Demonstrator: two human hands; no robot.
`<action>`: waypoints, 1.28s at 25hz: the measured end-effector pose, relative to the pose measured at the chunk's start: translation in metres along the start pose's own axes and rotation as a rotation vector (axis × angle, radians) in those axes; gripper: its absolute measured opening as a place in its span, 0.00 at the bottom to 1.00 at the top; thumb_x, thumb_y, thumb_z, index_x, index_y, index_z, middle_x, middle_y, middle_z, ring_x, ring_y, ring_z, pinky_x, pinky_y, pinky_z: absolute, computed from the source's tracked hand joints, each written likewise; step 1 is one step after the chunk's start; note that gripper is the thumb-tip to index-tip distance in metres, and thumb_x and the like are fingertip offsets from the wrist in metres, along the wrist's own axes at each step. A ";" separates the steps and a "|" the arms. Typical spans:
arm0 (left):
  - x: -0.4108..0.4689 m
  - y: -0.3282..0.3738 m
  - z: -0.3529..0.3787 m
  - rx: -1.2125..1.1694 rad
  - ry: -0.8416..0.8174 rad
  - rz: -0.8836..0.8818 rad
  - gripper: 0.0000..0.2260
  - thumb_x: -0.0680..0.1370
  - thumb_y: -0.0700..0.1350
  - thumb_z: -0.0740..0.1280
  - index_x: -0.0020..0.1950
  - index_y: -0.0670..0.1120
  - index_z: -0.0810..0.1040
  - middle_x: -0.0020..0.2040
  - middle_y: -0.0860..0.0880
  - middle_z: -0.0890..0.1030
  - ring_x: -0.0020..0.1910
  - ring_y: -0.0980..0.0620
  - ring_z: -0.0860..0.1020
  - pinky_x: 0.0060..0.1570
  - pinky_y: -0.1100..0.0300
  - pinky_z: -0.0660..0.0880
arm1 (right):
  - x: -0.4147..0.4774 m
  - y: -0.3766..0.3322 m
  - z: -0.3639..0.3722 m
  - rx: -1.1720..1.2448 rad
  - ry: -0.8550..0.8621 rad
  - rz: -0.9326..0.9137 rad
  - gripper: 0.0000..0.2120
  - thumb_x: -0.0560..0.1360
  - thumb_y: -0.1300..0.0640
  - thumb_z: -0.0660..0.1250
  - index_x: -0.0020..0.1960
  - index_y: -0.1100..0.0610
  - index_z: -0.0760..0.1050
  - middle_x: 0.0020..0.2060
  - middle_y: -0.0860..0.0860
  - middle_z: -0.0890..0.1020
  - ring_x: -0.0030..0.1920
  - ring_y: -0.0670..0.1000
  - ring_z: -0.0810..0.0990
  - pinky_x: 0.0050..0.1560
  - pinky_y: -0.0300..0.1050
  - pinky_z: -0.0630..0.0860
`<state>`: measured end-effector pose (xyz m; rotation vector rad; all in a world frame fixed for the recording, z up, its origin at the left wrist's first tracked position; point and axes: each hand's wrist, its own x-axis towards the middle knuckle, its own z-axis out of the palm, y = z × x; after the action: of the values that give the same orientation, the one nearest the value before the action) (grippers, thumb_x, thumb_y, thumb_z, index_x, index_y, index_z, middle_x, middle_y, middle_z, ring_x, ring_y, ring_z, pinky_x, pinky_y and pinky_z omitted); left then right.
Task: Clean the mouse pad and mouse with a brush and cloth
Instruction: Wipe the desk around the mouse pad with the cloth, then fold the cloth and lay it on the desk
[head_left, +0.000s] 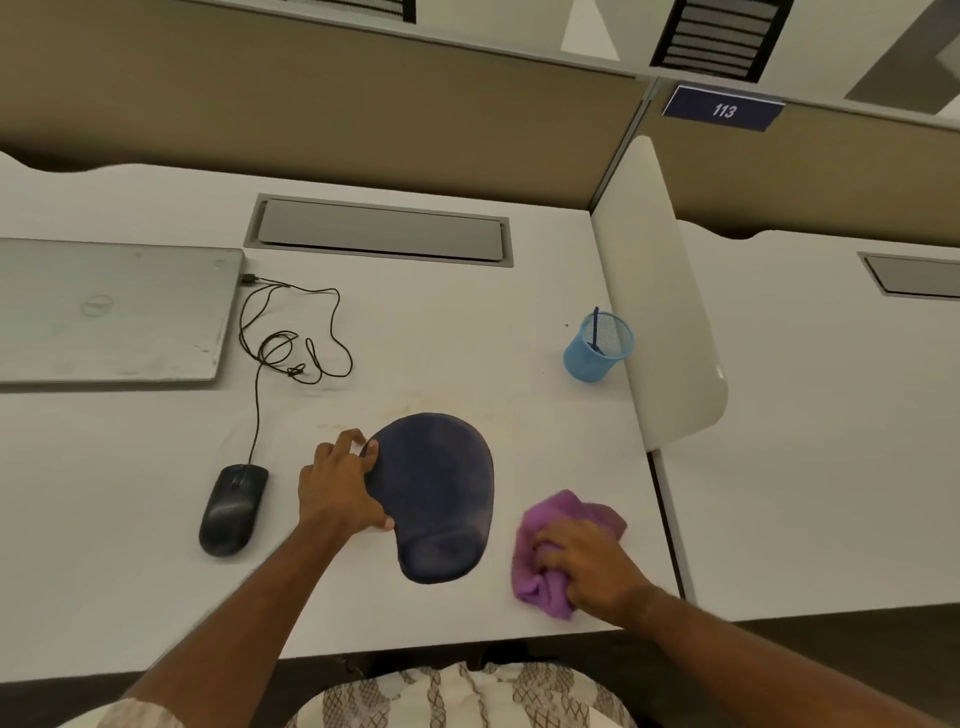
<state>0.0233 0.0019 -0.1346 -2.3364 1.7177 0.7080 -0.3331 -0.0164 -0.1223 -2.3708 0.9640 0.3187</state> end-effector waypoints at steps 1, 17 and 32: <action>0.001 -0.001 0.001 0.002 0.001 0.002 0.52 0.58 0.69 0.77 0.77 0.56 0.61 0.74 0.54 0.60 0.69 0.47 0.64 0.61 0.52 0.73 | -0.022 0.008 0.006 -0.041 -0.019 0.006 0.10 0.78 0.50 0.63 0.55 0.46 0.81 0.59 0.41 0.77 0.60 0.40 0.72 0.63 0.39 0.69; -0.020 0.066 -0.040 -0.374 0.034 0.193 0.32 0.65 0.56 0.79 0.68 0.58 0.74 0.64 0.56 0.78 0.64 0.50 0.76 0.55 0.61 0.75 | -0.145 0.020 -0.064 0.243 0.330 0.533 0.20 0.73 0.51 0.72 0.58 0.32 0.71 0.47 0.34 0.80 0.45 0.38 0.81 0.51 0.34 0.80; -0.048 0.245 -0.112 -0.493 0.092 0.844 0.07 0.77 0.53 0.70 0.54 0.57 0.83 0.48 0.59 0.83 0.49 0.57 0.78 0.46 0.68 0.71 | -0.088 0.020 -0.138 0.629 0.694 0.334 0.20 0.69 0.52 0.78 0.56 0.41 0.74 0.47 0.38 0.82 0.49 0.41 0.82 0.47 0.31 0.79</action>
<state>-0.1845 -0.0816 0.0223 -1.8064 2.8678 1.2728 -0.4083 -0.0574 0.0185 -1.7287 1.5008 -0.6497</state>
